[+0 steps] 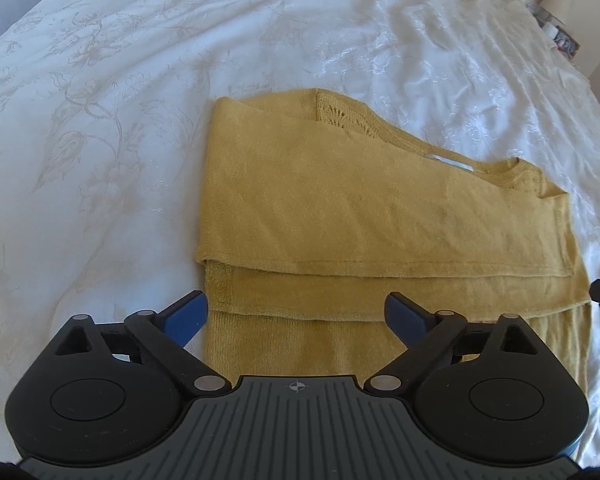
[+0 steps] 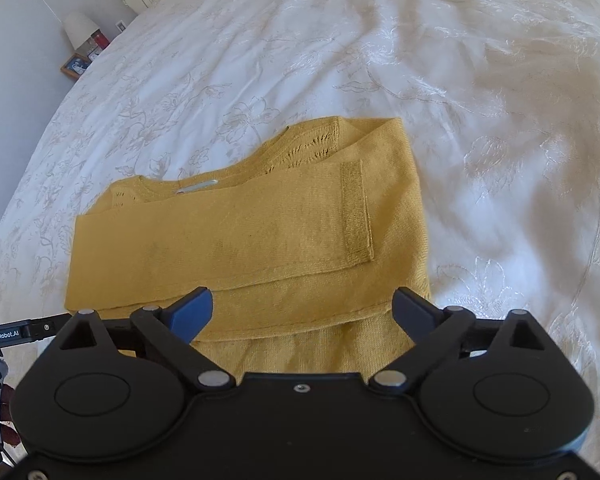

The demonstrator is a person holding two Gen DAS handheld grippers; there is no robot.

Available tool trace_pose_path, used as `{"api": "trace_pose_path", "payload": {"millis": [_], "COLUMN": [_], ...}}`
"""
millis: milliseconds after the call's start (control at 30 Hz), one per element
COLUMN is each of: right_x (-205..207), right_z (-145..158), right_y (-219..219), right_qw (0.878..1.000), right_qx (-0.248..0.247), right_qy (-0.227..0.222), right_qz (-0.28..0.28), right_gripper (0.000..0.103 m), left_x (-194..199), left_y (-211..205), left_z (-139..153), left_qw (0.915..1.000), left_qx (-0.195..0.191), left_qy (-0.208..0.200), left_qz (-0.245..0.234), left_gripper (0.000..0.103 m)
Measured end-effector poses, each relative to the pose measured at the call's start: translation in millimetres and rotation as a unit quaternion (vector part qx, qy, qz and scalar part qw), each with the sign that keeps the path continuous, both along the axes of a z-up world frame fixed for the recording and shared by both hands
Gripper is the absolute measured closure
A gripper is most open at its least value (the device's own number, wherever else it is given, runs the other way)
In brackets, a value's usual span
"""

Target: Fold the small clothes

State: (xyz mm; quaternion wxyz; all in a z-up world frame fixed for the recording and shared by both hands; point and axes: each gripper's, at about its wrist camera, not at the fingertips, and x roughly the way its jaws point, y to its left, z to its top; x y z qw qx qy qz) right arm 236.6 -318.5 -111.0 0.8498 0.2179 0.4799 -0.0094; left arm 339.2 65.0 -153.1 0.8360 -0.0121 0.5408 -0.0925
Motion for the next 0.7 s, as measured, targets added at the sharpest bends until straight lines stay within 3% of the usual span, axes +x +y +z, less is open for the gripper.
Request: {"api": "trace_pose_path", "payload": {"millis": [700], "right_x": [-79], "right_z": [11], "right_y": [45], "right_qw": [0.999], "right_qx": [-0.011], "right_qy": [0.011], "right_qz": [-0.031], "right_gripper": [0.0], "left_x": [-69], "left_y": [38], "left_z": [8], "left_qw": [0.9998], "left_qx": [-0.017], "left_qy": [0.008], "left_qz": [-0.005], "left_gripper": [0.0]}}
